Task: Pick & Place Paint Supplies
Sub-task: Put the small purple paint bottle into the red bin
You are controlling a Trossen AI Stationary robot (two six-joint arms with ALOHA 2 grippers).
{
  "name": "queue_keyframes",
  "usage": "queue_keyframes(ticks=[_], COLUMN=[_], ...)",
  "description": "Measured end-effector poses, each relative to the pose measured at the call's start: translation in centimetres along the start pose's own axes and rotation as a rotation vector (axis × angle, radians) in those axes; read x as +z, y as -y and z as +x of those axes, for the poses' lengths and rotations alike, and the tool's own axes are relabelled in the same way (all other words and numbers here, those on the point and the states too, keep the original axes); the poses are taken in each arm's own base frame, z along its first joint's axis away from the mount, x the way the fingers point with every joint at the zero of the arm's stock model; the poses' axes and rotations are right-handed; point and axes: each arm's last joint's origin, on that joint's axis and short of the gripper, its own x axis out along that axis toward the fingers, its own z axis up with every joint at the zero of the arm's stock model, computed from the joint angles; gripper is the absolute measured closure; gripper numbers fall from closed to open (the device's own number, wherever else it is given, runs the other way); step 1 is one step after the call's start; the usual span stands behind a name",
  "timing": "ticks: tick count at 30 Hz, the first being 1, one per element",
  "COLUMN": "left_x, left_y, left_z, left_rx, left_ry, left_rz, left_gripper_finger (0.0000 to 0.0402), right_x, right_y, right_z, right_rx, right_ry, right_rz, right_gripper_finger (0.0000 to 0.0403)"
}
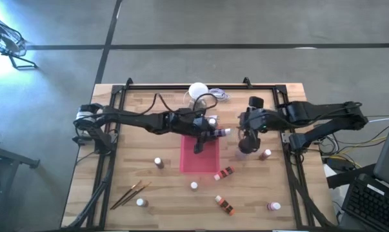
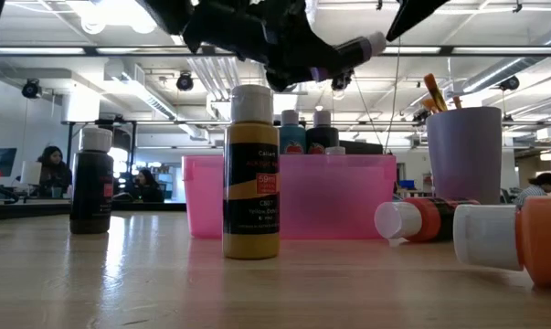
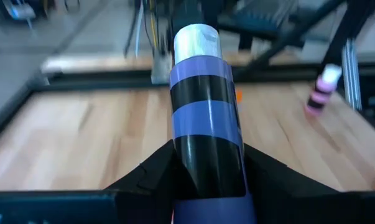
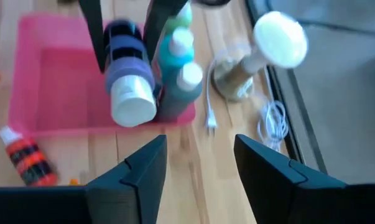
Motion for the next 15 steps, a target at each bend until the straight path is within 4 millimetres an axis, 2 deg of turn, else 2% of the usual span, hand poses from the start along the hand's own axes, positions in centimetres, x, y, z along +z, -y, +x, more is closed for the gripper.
queue_keyframes(ticks=[8,11,15], left_x=[-1.9,-2.4,-2.6], left_y=[0.2,0.3,0.5], left_z=[-0.9,-1.7,-3.0], left_rx=[0.0,0.003,0.004], left_ry=[0.248,0.382,0.563], left_rz=[0.025,0.026,0.028], left_gripper_finger=[0.0248,0.0248,0.0248], right_x=[-2.6,-3.7,-4.2], right_y=[0.2,0.0,-0.5], right_z=[-0.3,0.0,0.8], right_rx=[0.028,0.079,0.142], right_ry=[0.267,0.36,0.549], right_rz=[0.027,0.041,0.053], right_gripper_finger=[0.0232,0.0227,0.0215])
